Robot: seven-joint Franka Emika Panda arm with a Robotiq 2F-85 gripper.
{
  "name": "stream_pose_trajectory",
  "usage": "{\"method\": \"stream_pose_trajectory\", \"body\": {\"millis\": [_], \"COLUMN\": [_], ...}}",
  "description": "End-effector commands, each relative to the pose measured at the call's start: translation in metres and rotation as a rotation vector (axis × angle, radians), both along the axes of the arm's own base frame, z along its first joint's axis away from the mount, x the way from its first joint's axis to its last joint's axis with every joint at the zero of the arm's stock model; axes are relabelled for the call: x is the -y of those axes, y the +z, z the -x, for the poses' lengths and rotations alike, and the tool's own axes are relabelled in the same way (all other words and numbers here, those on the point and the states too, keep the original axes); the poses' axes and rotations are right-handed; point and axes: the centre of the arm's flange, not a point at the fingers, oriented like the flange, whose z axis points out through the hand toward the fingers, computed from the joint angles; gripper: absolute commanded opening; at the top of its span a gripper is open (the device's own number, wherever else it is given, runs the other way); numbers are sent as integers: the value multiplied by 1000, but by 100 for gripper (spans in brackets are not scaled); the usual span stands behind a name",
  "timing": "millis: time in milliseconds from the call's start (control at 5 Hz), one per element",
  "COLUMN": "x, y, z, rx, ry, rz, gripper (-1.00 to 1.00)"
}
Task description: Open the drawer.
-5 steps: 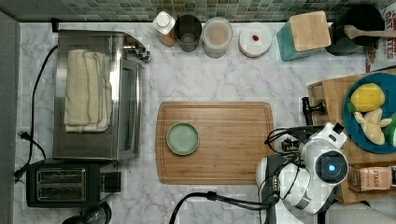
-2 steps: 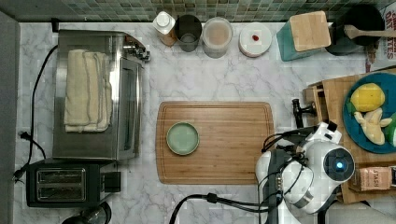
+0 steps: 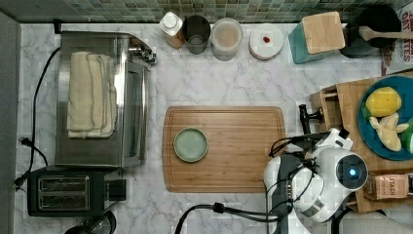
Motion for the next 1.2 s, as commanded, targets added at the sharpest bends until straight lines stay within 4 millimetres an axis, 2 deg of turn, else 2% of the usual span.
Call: {"method": "stream_pose_trajectory", "body": {"millis": [200, 400, 600, 800, 1200], "x": [-213, -247, -264, -266, -266], "y": [-1, -7, 0, 25, 25], "z": [2, 4, 6, 6, 6], "rx": [-116, -108, -128, -165, -165], "ry": [78, 85, 72, 24, 24], "rz": [-140, -149, -161, -142, -142], "gripper": [100, 100, 100, 100, 100]}}
